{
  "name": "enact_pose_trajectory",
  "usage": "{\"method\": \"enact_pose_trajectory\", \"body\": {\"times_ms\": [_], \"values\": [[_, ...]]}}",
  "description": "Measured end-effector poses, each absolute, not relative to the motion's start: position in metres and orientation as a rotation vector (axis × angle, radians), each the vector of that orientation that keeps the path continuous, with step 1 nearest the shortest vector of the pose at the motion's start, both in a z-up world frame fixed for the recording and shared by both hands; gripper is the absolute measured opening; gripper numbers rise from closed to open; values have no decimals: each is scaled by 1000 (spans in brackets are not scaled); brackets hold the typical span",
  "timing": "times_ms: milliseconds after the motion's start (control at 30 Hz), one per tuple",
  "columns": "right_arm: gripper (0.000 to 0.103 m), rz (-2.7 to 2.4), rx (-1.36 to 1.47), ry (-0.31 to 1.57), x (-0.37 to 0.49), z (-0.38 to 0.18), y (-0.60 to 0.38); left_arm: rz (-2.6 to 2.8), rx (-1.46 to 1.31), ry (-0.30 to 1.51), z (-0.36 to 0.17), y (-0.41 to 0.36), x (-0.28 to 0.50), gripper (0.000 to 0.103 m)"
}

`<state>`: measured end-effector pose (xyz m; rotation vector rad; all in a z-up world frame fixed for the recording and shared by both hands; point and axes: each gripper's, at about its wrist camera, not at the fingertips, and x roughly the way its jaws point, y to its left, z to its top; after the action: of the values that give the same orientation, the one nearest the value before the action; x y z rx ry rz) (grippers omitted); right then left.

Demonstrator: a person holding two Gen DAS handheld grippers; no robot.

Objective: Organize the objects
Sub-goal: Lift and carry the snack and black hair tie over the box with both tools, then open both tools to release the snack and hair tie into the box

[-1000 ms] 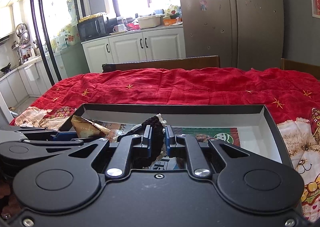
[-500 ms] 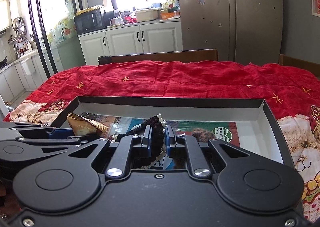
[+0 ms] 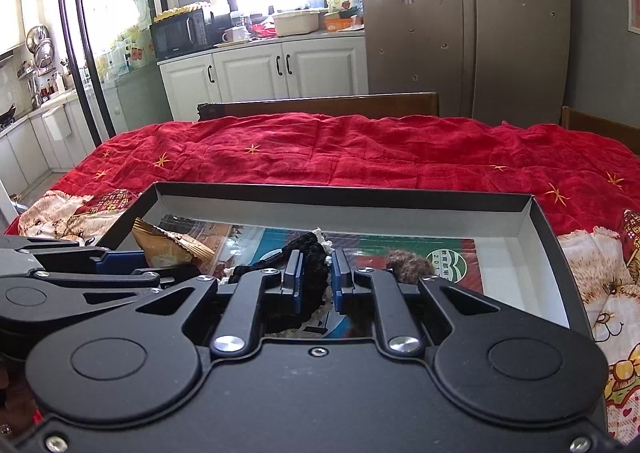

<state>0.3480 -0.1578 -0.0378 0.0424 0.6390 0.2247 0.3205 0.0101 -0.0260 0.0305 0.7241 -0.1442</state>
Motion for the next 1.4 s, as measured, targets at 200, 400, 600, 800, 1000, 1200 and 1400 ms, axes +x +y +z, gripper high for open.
{"method": "enact_pose_trajectory", "body": {"times_ms": [200,400,600,800,1000,1200,1400], "values": [[18,221,50,637,349,-38,-159,-135,46,719,-24,8,318,53],[18,212,51,628,348,-37,-161,-133,44,714,-22,9,316,59],[26,194,44,612,347,-35,-162,-131,41,698,-19,10,313,67],[36,188,53,593,342,-31,-165,-129,39,684,-15,12,307,75],[40,203,72,568,328,-19,-168,-131,42,662,-8,13,295,83],[42,213,95,535,310,-2,-173,-113,58,623,7,11,281,87],[43,221,95,515,292,13,-178,-57,72,587,20,15,268,89]]}}
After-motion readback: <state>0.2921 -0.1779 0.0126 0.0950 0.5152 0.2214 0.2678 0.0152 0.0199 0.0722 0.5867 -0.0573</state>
